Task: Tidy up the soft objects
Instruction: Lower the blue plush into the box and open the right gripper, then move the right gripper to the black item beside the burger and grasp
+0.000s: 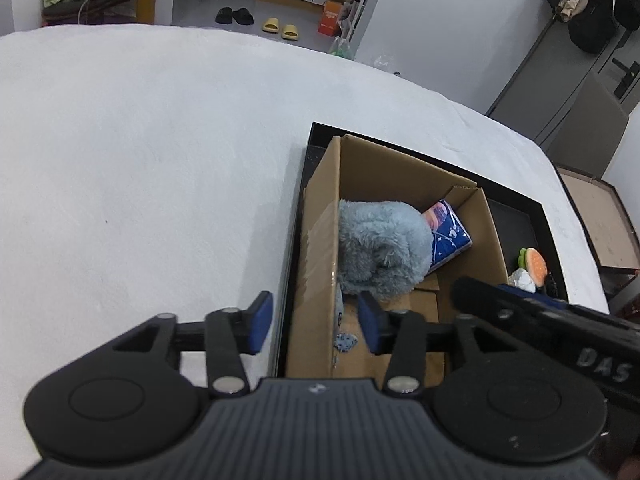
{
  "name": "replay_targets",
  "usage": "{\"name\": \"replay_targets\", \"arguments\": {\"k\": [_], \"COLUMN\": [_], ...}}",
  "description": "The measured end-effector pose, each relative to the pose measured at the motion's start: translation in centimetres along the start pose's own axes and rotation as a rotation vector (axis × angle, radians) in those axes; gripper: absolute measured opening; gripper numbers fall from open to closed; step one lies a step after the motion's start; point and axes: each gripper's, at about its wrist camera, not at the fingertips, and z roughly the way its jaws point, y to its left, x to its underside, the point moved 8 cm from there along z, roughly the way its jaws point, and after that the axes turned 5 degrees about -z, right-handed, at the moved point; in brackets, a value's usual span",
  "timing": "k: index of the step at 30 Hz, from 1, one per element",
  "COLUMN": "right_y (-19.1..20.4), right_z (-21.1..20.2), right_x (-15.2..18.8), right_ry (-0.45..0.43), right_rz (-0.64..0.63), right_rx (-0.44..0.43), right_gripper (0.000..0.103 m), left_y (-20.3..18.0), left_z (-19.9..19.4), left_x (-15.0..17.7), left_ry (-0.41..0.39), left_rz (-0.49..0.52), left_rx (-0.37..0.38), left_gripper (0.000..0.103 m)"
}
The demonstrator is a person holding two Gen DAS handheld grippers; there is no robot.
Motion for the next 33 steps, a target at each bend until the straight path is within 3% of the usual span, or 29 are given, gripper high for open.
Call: {"name": "replay_targets", "arguments": {"k": [9,24,33], "right_y": [-4.5,-12.6,-17.2], "right_z": [-1.8,-2.5,-2.4], "right_x": [0.1,1.0,2.4], "right_ry": [-0.053,-0.086,-0.060], "right_rz": [0.031,0.111,0.157], "right_rx": [0.072,0.177,0.248], "right_gripper": [0.059,0.063,0.063], "left_y": [-1.0,-3.4,-4.7], "left_z": [0.0,1.1,2.1], "left_x": [-0.2,0.0,0.2], "left_ry": [-0.018,0.000,0.009], "left_rz": [0.030,0.094,0.134], "left_rx": [-0.046,-0.104,-0.140], "left_gripper": [0.060,0.063,0.064]}}
